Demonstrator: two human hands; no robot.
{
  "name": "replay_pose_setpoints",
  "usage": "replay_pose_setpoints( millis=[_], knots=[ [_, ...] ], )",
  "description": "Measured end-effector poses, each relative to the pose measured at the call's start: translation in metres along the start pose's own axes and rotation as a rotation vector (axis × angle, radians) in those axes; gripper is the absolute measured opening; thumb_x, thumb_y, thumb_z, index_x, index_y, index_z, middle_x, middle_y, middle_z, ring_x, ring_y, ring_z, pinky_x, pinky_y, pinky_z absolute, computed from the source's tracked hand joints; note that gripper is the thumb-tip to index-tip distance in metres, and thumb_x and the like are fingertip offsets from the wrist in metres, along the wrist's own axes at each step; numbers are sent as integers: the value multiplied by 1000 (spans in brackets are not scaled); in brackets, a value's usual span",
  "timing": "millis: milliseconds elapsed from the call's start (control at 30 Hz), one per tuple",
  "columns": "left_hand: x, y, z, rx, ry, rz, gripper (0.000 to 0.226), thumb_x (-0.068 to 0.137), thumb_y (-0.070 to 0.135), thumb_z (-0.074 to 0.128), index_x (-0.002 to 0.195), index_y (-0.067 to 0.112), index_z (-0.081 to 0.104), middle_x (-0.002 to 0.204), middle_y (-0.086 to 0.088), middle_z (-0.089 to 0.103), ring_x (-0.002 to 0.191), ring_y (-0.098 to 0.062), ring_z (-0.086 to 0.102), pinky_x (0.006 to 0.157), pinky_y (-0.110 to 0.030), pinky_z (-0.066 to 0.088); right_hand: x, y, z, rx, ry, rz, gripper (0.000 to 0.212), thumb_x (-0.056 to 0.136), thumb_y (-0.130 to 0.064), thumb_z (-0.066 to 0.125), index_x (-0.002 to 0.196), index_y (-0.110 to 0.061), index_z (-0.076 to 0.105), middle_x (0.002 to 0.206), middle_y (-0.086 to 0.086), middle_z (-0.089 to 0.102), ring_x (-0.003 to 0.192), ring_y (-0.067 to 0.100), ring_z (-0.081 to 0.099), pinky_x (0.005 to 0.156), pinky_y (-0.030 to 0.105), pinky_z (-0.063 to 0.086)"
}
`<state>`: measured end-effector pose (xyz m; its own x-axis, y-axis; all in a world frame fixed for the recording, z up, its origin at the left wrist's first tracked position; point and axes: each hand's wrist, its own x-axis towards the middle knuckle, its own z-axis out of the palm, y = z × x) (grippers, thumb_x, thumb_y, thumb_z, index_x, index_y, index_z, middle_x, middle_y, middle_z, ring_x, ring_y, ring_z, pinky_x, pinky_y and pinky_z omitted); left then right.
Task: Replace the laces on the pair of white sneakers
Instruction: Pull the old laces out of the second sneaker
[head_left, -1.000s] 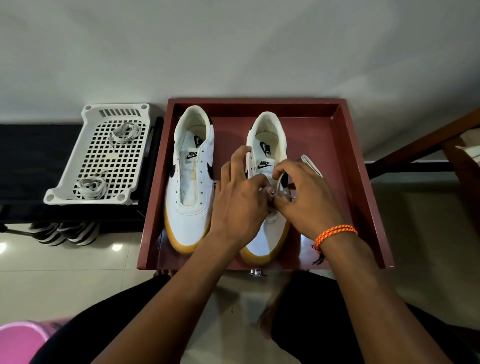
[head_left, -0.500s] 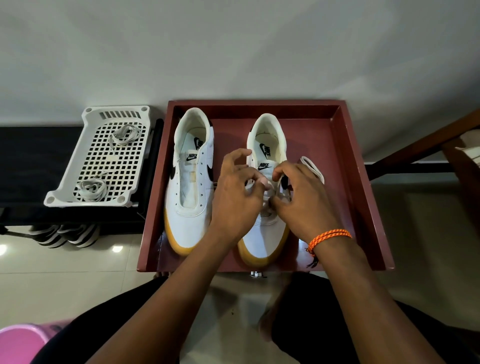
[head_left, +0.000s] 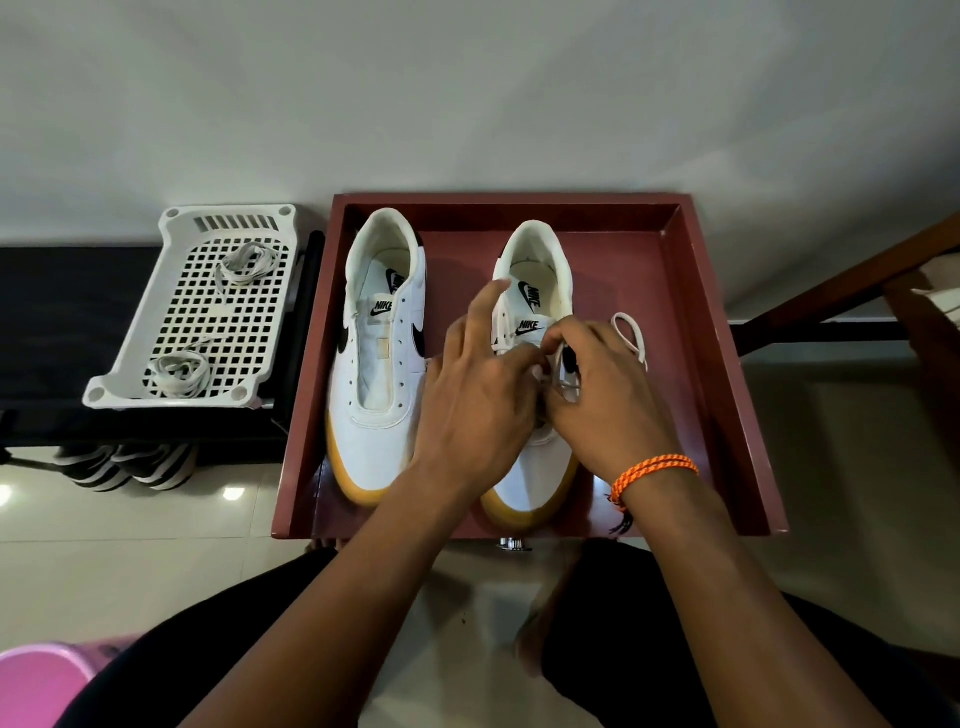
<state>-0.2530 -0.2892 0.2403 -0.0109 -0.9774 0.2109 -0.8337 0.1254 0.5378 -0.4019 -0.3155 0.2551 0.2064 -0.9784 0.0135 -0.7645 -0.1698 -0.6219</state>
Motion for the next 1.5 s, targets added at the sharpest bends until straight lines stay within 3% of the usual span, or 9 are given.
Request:
replay_pose_setpoints(
  millis=[167, 333, 500, 600, 667, 833, 1000, 1233, 1500],
  knots=[
    [-2, 1, 0, 28, -9, -10, 10, 100, 25, 66, 108, 24, 72, 174, -4, 19, 144, -37, 42, 92, -59, 55, 2, 4, -9, 73, -98, 22, 41, 87, -23, 72, 121, -40, 56, 128, -16, 52, 105, 18, 61, 83, 50, 59],
    [1, 2, 2, -58, 21, -49, 5, 97, 22, 73, 100, 19, 76, 169, 4, 28, 131, -28, 54, 84, -48, 61, 2, 4, -5, 54, -64, 8, 42, 87, -23, 77, 119, -41, 56, 126, -17, 52, 104, 18, 61, 81, 50, 60],
    [10, -1, -2, -415, 255, -294, 9, 101, 12, 68, 94, 15, 72, 146, 3, 47, 116, 4, 59, 89, -29, 60, 1, 5, -3, 22, -69, 34, 51, 79, -24, 84, 115, -43, 52, 123, -19, 51, 106, 23, 60, 81, 50, 60],
    [15, -5, -19, -412, 381, -370, 18, 100, 0, 62, 99, 15, 71, 138, -1, 49, 108, 15, 54, 84, -14, 55, 1, 3, -5, 20, -74, 38, 47, 81, -24, 83, 114, -41, 53, 122, -20, 51, 106, 24, 61, 83, 48, 60],
    [16, -9, -24, -321, 374, -271, 26, 97, -4, 61, 102, 20, 72, 143, -1, 49, 114, 4, 56, 81, -18, 55, 1, 3, -6, 10, -72, 40, 45, 82, -23, 81, 113, -40, 53, 122, -20, 51, 103, 23, 61, 81, 47, 60],
    [6, -3, -8, 1, 31, -24, 23, 98, 29, 57, 106, 35, 78, 171, 1, 28, 157, -31, 27, 115, -59, 40, 0, 2, -6, 12, -64, 30, 46, 84, -23, 78, 118, -41, 53, 127, -18, 52, 102, 24, 63, 78, 47, 61],
    [1, -4, 2, 13, -2, -9, 11, 97, 31, 67, 98, 28, 77, 173, 1, 27, 157, -37, 25, 116, -60, 38, 1, 2, -5, 8, -62, 25, 46, 84, -24, 78, 118, -42, 53, 125, -17, 53, 103, 24, 63, 79, 48, 61],
    [15, -7, -19, -166, 379, -231, 13, 104, 18, 63, 95, 22, 73, 149, 2, 50, 131, -19, 48, 104, -40, 43, 1, 2, -6, 24, -73, 47, 46, 80, -23, 82, 112, -40, 53, 120, -19, 53, 102, 23, 62, 81, 47, 60],
    [0, -1, -1, 71, -12, 3, 8, 97, 33, 70, 99, 30, 77, 173, 0, 28, 160, -36, 21, 120, -61, 32, 1, 1, -6, 18, -59, 23, 40, 87, -27, 76, 118, -40, 54, 126, -16, 55, 102, 25, 64, 80, 47, 60]
  ],
)
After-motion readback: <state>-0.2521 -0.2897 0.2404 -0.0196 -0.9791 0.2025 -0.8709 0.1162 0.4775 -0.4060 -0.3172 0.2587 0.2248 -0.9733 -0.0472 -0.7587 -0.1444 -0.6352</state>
